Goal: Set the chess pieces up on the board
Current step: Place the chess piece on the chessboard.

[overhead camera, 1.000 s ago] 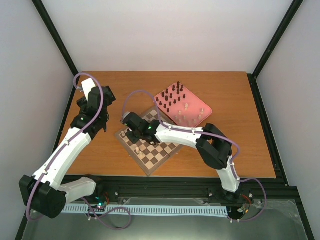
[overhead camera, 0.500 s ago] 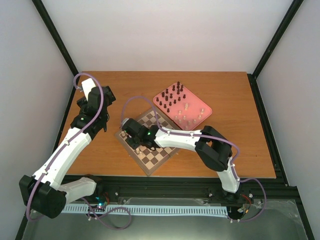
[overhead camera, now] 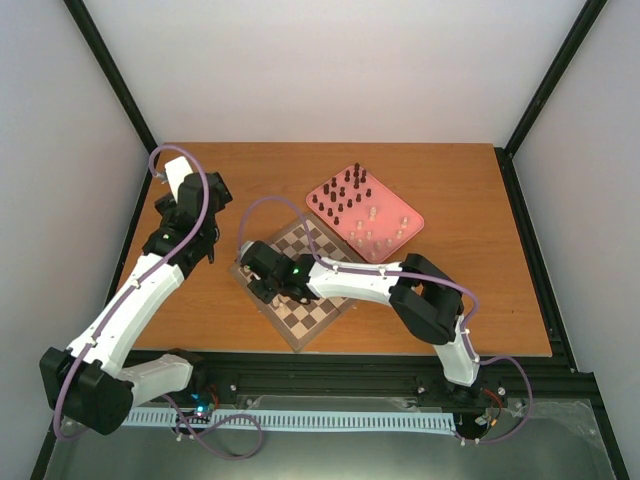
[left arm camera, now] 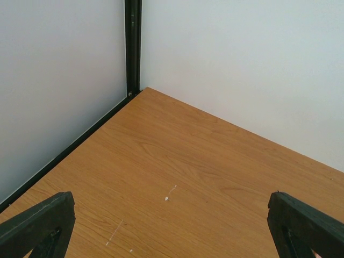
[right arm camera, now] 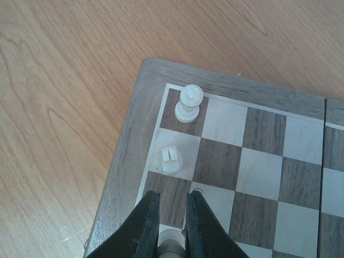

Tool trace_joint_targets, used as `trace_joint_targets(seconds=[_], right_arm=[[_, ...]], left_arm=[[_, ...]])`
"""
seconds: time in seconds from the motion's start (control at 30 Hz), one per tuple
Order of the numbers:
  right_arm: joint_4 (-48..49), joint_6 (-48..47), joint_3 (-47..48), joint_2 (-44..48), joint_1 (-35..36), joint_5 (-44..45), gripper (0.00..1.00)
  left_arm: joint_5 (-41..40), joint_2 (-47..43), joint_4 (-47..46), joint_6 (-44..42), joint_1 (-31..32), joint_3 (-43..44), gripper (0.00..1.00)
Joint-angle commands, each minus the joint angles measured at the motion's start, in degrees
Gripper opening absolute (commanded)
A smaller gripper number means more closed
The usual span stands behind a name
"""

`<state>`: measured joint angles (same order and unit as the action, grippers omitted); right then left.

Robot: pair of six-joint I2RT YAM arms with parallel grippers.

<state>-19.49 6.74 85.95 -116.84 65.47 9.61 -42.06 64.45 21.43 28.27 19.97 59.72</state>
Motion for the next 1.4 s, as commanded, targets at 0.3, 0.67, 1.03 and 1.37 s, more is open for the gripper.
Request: trace_joint_targets(seconds=[0.3,0.67,1.03,1.37], right_arm=[[-0.4,-1.2,1.9,-1.5,1.0,-1.2,0.03],[-0.7,-1.3,3.4,-3.7,1.0,-0.6,0.03],[0.4,-1.7,3.5,-5.3,1.0,0.2,0.03],[1.3,-1.8,3.4,-5.6,0.9,1.2,0.03]], left_arm=[[-1.4,-0.6,-0.7,0.1,-0.2,-0.2,1.0],[-1.7,-1.4,-0.9,0.2,-0.3,-0.7,1.0],[-2.1,-0.9,-1.0,0.2,-0.3,-0.7,1.0],[-2.3,-0.6,-1.1,0.1,-0.3,-0.6,1.0]])
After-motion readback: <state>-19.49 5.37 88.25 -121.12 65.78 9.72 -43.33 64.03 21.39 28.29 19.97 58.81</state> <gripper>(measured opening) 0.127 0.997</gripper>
